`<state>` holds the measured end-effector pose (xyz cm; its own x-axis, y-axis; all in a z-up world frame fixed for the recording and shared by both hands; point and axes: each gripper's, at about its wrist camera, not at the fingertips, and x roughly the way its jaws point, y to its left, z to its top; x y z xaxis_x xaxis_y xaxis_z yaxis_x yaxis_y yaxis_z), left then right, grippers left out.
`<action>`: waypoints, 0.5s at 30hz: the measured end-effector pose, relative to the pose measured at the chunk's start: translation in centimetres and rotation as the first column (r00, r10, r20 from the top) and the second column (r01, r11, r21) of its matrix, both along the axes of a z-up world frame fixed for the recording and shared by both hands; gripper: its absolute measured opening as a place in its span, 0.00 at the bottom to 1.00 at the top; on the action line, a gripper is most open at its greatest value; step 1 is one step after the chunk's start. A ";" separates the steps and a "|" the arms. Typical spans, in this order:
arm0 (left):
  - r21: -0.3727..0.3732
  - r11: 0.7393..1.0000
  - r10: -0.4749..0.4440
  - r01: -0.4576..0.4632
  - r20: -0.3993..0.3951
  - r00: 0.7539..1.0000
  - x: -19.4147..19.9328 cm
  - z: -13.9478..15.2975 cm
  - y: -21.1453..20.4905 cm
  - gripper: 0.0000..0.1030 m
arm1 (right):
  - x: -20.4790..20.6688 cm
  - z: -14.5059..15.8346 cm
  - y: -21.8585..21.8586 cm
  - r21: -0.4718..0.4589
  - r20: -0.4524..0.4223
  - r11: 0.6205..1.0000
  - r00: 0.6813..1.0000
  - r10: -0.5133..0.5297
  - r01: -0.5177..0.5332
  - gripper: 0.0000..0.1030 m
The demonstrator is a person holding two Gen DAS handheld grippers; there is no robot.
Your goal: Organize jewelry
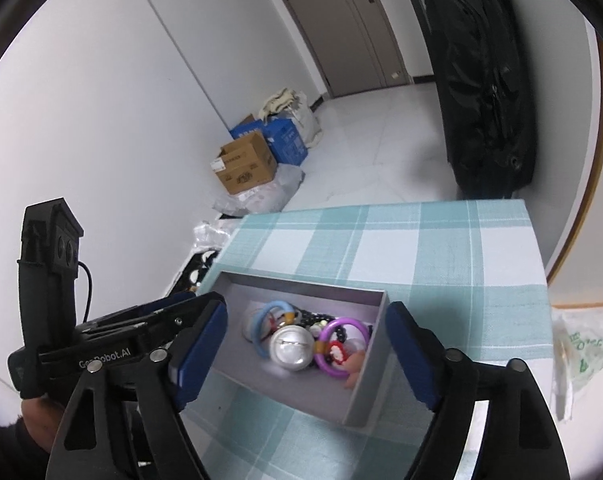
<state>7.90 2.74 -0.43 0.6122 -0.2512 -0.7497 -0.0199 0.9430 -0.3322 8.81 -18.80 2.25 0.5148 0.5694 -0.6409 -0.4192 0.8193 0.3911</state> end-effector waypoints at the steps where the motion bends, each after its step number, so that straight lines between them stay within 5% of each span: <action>1: 0.002 1.000 0.004 -0.004 0.008 1.000 -0.3 0.1 0.0 0.62 | -0.3 0.2 0.1 -0.003 0.010 1.000 1.000 0.001 -0.001 0.82; 15: 0.064 0.998 0.006 -0.014 0.122 0.993 -3.9 2.0 -0.5 0.69 | -4.6 1.2 0.2 -0.018 0.119 1.000 0.993 0.005 -0.003 0.96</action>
<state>3.97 2.28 1.55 0.7020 -0.1979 -0.6841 0.0070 0.9625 -0.2712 4.22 -18.59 3.50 0.5856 0.5604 -0.5857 -0.4652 0.8240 0.3234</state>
